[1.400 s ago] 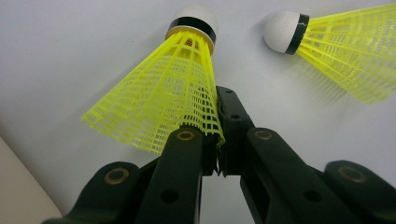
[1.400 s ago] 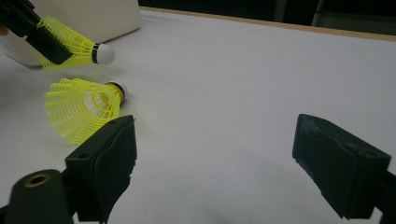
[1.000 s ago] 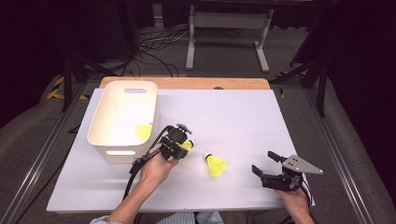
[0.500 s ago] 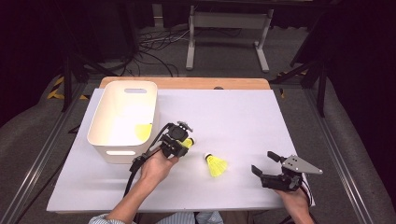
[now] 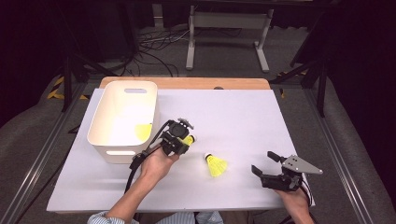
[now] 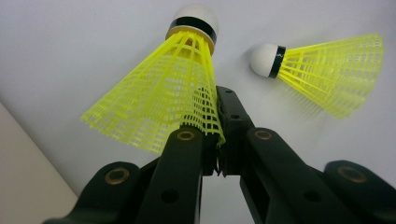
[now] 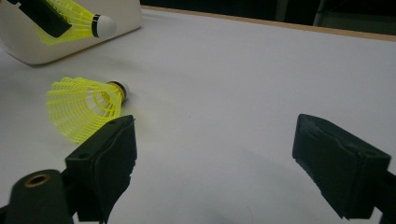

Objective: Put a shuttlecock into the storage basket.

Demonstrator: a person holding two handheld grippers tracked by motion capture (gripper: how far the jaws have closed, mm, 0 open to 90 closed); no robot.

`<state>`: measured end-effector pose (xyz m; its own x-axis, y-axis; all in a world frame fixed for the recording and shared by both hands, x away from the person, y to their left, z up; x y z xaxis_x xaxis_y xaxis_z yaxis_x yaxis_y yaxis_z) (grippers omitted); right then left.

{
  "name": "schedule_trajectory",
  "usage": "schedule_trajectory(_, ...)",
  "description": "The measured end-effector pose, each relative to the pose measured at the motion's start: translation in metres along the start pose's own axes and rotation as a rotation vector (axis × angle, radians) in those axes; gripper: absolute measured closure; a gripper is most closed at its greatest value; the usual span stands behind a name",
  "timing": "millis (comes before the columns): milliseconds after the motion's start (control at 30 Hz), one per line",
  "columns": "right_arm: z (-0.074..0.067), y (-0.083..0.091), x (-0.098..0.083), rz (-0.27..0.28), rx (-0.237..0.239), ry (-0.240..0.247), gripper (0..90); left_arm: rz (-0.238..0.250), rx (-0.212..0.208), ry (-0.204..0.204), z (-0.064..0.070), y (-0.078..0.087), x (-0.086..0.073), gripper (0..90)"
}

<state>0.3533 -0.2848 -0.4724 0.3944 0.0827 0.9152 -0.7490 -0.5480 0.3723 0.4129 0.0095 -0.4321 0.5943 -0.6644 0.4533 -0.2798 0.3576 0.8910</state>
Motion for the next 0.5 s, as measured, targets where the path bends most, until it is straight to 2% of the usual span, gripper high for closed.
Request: schedule_trajectory(500,0.0,0.0,0.0,-0.001,0.0,0.001,14.3,0.015,0.01,-0.013,0.0,0.014,0.007,88.1)
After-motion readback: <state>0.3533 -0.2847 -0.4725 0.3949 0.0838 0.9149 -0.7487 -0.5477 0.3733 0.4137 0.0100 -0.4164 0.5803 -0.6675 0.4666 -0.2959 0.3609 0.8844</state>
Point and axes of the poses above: each handheld gripper's, and its own axes: y roughly backward along the jaws, x roughly out of its top, z roughly to its right, the point moved 7 cm from there along -y, roughly forward along the jaws, and after that the axes turned 8 degrees about -y, right-handed, at the moved point
